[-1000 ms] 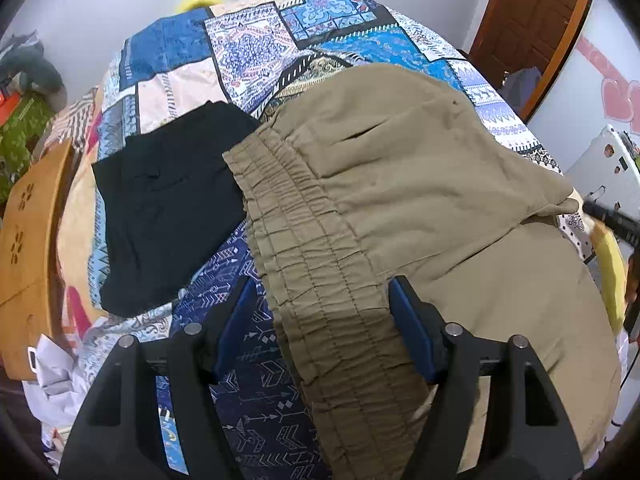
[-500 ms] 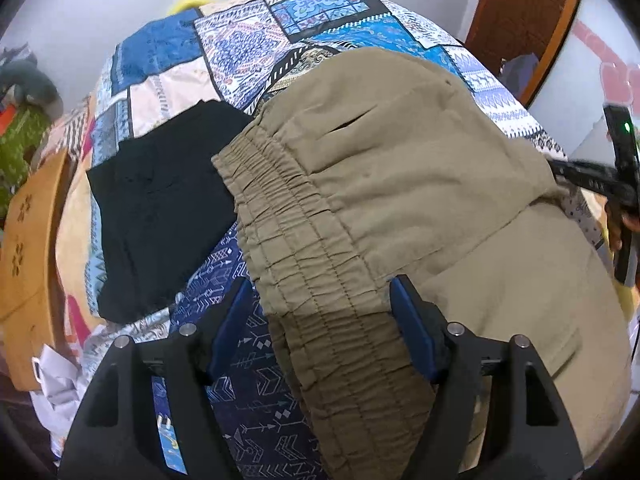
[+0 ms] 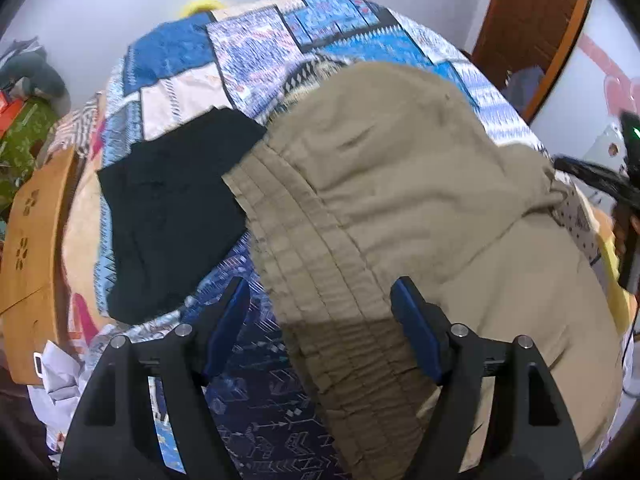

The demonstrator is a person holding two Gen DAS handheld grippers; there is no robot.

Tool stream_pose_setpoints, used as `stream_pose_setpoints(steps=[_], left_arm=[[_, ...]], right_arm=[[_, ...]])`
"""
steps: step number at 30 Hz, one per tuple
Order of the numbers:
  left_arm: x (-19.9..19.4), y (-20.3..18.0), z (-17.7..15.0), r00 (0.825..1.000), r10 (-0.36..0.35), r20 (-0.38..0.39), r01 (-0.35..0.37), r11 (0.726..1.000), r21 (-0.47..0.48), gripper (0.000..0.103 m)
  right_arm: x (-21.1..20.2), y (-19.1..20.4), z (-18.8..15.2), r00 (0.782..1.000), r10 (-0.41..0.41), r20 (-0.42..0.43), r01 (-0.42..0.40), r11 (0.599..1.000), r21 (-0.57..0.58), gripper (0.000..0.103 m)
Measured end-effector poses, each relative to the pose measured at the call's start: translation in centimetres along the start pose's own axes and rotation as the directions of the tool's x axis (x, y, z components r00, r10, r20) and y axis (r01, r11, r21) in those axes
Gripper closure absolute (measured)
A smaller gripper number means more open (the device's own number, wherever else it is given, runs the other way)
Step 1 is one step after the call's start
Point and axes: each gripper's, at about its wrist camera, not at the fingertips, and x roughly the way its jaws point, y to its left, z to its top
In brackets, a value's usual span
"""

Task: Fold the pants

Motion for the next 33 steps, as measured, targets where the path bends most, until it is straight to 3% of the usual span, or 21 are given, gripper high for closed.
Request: stream_pose_setpoints(steps=[3,9,17,21,26,27,28,29,31,33], left_arm=[[-0.4,0.6,0.6,1.0,0.003,0.017,-0.002,1.0,-0.019,0.029],[0.0,1.6,1.7,0.999,0.027,0.02,-0.026,0.998,-0.059,0.029],[0.7,5.6,5.8,0.993,0.102,0.059,-0.093,0.987,-0.135,0.029],[3.6,8.0,7.4,0.999,0.033,-0.005,-0.033,0.977,-0.21,0.028],[7.3,7.8,6.8,0.992,-0.084,-0.096,0.06,0.971,-0.229,0.028],[7.7,7.4,6.5,0.991,-0.088,-0.101,0.064,0.973,-0.22,0.028],[7.9,7.0,6.2,0.991,-0.094,-0.098,0.072,0.975,-0.208,0.027],[7.9,6.8,6.1,0.99,-0.103,-0.093,0.083,0.976,-0.2,0.027],[7.8,6.4,5.8,0.99,-0.111,-0.089,0.093,0.978,-0.185,0.027],[7.6,5.9,5.6,0.992,-0.102,-0.08,0.088,0.982,-0.165,0.028]], right_arm=[[-2.2,-0.7,-1.3,1.0,0.006,0.021,-0.007,1.0,0.006,0.058],[-1.6,-0.2,-3.7,0.999,0.024,-0.042,-0.024,1.0,-0.004,0.058],[-1.1,0.3,-0.3,0.999,0.047,0.024,-0.047,0.999,0.007,0.057],[1.1,0.8,1.8,0.999,0.043,-0.008,-0.043,0.999,-0.032,0.043],[4.5,0.4,1.7,0.989,0.089,-0.115,-0.091,0.996,-0.011,0.043],[5.0,0.4,1.4,0.986,0.105,-0.131,-0.107,0.994,-0.004,0.046],[5.2,0.3,1.2,0.983,0.127,-0.134,-0.128,0.992,0.003,0.058],[5.4,0.3,0.9,0.977,0.16,-0.14,-0.16,0.987,0.012,0.064],[5.5,0.4,0.7,0.979,0.152,-0.137,-0.152,0.988,0.007,0.091],[5.5,0.8,0.7,0.982,0.141,-0.129,-0.146,0.989,-0.024,0.092]])
